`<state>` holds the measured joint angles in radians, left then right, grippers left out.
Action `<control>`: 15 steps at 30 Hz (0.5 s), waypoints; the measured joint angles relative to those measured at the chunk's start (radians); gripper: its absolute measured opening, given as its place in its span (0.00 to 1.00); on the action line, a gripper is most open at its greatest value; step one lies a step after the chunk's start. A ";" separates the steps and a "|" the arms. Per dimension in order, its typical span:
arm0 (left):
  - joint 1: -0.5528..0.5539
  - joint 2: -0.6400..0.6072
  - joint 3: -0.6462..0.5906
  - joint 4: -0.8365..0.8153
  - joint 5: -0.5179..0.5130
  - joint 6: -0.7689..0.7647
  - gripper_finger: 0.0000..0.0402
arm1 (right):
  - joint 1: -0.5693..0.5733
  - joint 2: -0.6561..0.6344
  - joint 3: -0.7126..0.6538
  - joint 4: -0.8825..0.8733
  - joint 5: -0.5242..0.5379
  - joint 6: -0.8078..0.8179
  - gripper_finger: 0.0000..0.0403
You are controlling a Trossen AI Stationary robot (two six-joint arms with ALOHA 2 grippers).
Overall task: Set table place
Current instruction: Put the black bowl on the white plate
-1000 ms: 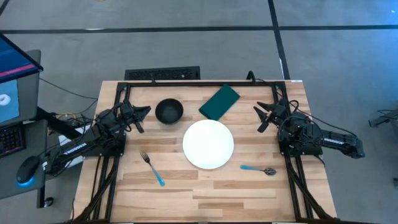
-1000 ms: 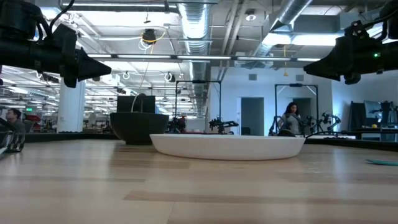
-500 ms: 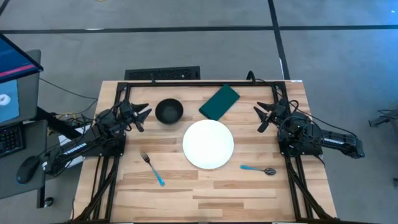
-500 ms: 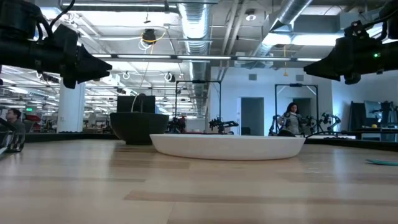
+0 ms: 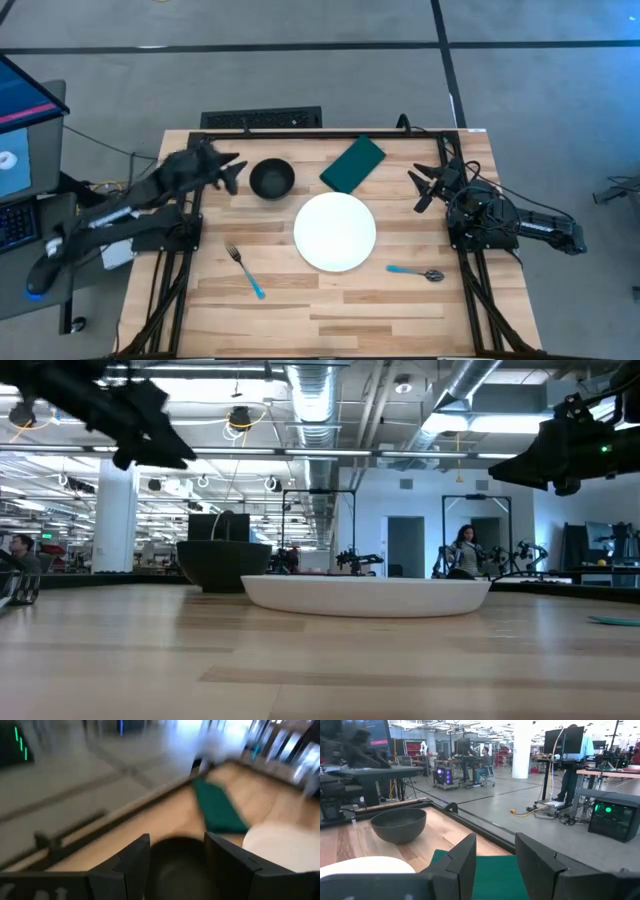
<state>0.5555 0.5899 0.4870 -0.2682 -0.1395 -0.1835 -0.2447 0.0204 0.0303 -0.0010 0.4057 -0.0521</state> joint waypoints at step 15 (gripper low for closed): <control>0.100 0.906 0.659 -0.455 0.002 0.109 0.44 | 0.000 0.000 0.000 0.000 0.000 0.000 0.39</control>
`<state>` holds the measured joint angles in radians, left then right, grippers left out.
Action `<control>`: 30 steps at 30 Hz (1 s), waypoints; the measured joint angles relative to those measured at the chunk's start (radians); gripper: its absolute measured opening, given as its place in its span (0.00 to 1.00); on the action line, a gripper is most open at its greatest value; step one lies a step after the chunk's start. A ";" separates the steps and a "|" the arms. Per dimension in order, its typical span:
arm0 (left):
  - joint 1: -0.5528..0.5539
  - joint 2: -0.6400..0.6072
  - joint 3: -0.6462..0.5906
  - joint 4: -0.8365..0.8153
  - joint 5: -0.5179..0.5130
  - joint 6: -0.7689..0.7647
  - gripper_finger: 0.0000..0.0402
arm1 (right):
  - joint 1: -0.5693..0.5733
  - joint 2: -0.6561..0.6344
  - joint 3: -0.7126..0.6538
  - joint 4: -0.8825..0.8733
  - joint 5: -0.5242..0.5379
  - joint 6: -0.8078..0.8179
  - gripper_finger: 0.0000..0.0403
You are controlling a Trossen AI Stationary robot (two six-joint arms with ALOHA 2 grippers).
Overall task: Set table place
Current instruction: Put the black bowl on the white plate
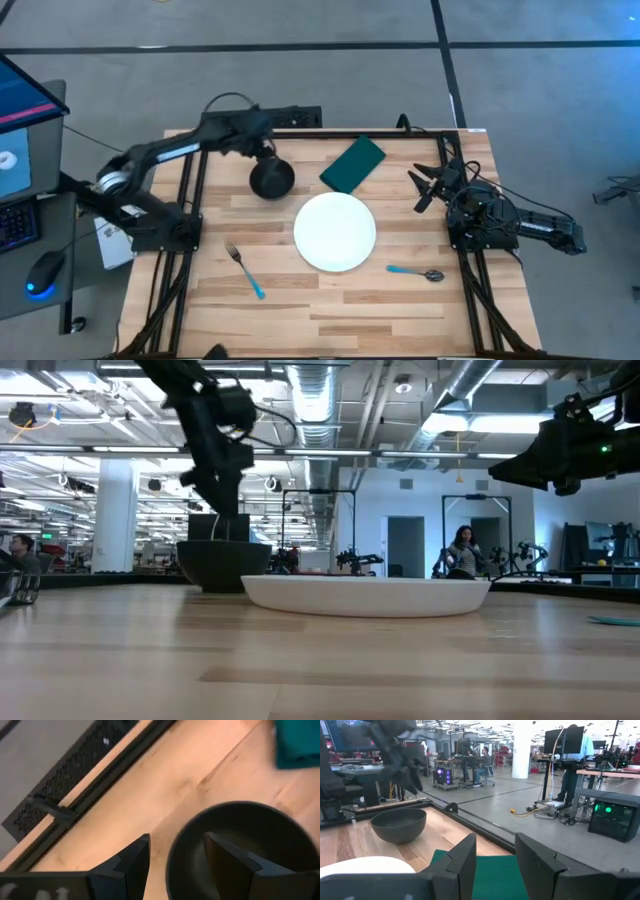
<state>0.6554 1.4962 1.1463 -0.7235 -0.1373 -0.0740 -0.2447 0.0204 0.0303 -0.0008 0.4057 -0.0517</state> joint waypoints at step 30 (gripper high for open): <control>0.078 0.289 0.098 -0.141 0.103 0.248 0.44 | 0.000 0.000 0.000 -0.003 -0.001 0.000 0.39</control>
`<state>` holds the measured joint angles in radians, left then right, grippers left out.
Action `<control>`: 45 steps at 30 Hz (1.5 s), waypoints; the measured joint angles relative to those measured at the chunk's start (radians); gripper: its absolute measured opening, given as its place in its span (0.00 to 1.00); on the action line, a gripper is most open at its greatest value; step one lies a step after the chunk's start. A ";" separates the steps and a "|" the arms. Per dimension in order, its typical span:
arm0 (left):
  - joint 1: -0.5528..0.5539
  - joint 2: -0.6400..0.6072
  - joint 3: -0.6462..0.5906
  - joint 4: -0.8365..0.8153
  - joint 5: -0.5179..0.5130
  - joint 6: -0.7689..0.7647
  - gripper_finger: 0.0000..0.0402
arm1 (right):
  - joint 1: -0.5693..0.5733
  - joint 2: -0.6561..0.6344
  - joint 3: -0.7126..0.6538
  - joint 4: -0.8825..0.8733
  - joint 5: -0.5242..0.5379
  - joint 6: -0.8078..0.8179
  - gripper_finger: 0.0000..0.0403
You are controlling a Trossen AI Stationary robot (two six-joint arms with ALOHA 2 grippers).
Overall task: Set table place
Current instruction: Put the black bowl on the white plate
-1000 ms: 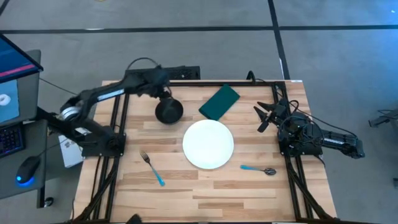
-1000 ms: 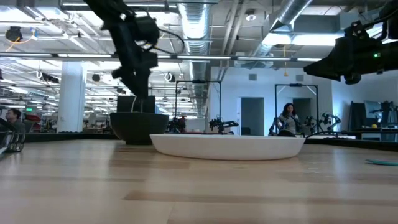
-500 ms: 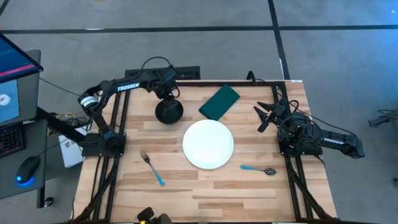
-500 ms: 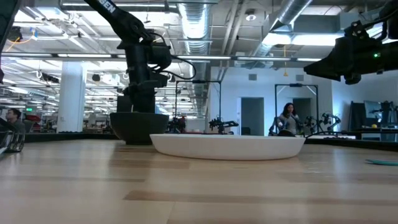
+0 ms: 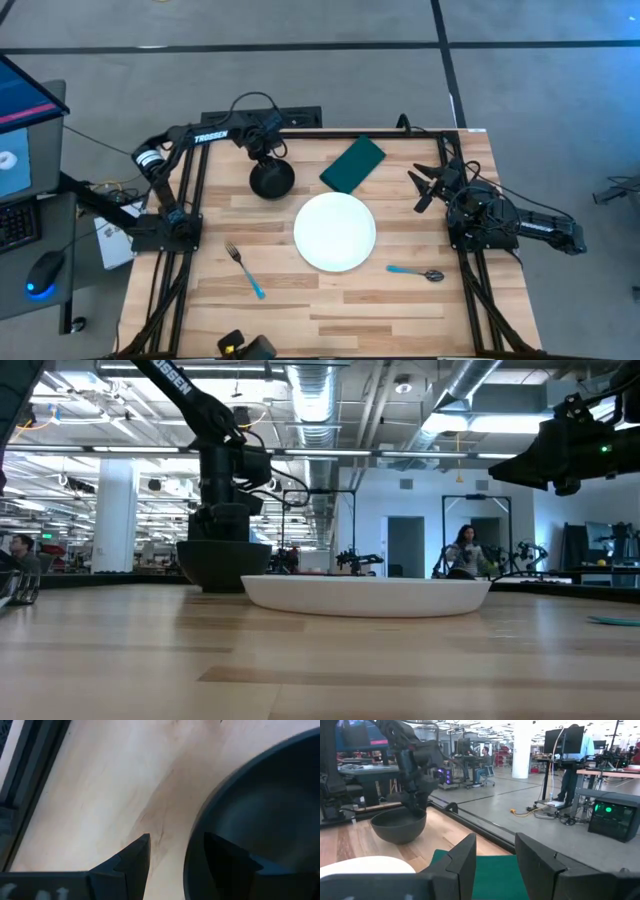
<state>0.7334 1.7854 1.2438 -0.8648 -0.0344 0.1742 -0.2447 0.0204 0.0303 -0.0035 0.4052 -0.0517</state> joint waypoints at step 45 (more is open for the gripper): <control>-0.384 -0.003 0.493 -0.109 0.239 0.046 0.00 | 0.000 0.000 0.000 -0.001 0.000 0.000 0.39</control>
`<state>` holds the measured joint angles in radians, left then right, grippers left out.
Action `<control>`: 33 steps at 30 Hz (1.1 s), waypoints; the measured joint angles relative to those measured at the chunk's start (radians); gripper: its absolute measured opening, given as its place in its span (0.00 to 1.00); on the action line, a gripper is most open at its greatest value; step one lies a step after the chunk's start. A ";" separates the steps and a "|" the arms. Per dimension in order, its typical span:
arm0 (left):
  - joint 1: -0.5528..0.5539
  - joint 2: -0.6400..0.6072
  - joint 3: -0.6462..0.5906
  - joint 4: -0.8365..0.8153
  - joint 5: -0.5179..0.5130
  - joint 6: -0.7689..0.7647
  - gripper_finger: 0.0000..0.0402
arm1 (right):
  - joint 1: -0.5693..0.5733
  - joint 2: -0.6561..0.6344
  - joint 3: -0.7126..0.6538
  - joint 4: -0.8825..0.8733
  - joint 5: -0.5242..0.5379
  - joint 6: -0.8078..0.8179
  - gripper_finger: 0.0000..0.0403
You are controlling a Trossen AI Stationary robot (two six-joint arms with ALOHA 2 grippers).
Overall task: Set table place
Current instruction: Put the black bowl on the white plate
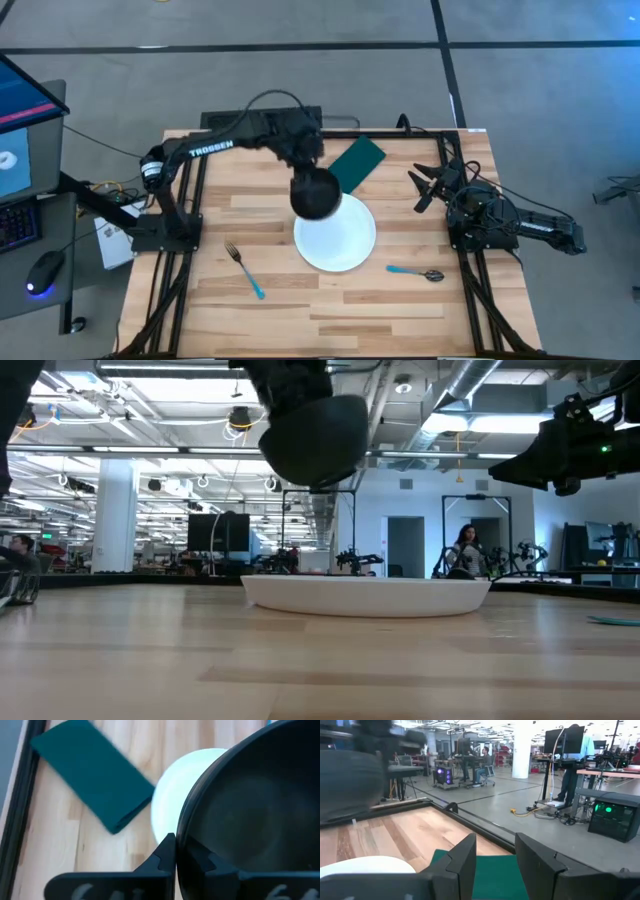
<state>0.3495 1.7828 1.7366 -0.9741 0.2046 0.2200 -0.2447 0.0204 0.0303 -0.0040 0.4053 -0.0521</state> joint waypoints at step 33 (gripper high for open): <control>-0.126 0.463 0.290 -0.142 0.052 -0.047 0.00 | 0.000 0.109 0.000 -0.001 -0.011 0.054 0.39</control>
<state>0.2236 2.2457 2.0265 -1.1159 0.2562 0.1725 -0.2443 0.1290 0.0303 -0.0046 0.3939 0.0017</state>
